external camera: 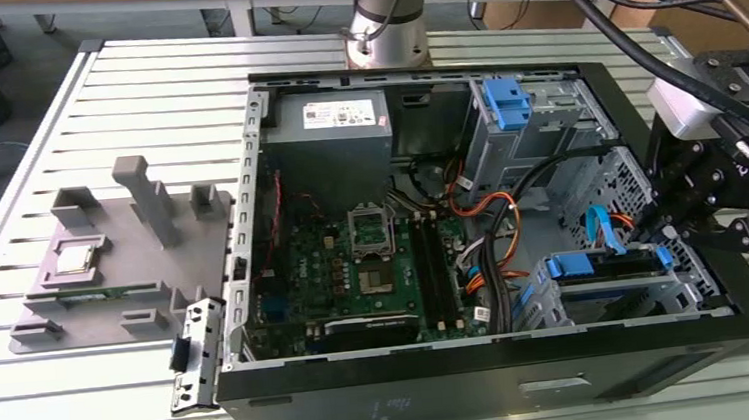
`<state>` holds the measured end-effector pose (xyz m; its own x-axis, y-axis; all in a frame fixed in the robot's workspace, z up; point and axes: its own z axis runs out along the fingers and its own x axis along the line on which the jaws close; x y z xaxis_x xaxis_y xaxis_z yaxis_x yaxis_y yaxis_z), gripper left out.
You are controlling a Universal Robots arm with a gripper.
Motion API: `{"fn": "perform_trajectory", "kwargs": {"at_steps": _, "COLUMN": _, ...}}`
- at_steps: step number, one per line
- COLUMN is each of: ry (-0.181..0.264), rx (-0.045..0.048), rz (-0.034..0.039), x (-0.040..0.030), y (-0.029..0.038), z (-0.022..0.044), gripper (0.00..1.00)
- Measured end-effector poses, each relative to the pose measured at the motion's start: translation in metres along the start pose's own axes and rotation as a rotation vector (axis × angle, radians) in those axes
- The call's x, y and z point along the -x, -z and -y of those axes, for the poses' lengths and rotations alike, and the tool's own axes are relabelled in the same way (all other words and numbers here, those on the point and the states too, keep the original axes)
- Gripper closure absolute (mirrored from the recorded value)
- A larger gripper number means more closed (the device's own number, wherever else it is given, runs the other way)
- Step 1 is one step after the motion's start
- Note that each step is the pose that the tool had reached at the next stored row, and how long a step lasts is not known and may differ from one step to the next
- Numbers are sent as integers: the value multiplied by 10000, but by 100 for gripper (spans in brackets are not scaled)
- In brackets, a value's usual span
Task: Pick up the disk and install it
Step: 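Insert the second disk wire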
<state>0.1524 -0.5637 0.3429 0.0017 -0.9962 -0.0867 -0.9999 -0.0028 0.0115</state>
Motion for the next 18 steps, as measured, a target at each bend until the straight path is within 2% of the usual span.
{"fn": "perform_trajectory", "kwargs": {"at_steps": 4, "ry": 0, "rx": 0, "rz": -1, "x": -1, "y": 0, "z": 0, "gripper": 78}}
{"fn": "perform_trajectory", "kwargs": {"at_steps": 5, "ry": 0, "rx": 0, "rz": -1, "x": -1, "y": 0, "z": 0, "gripper": 84}}
{"fn": "perform_trajectory", "kwargs": {"at_steps": 18, "ry": 1, "rx": -22, "rz": 0, "x": -6, "y": -1, "z": -6, "gripper": 84}}
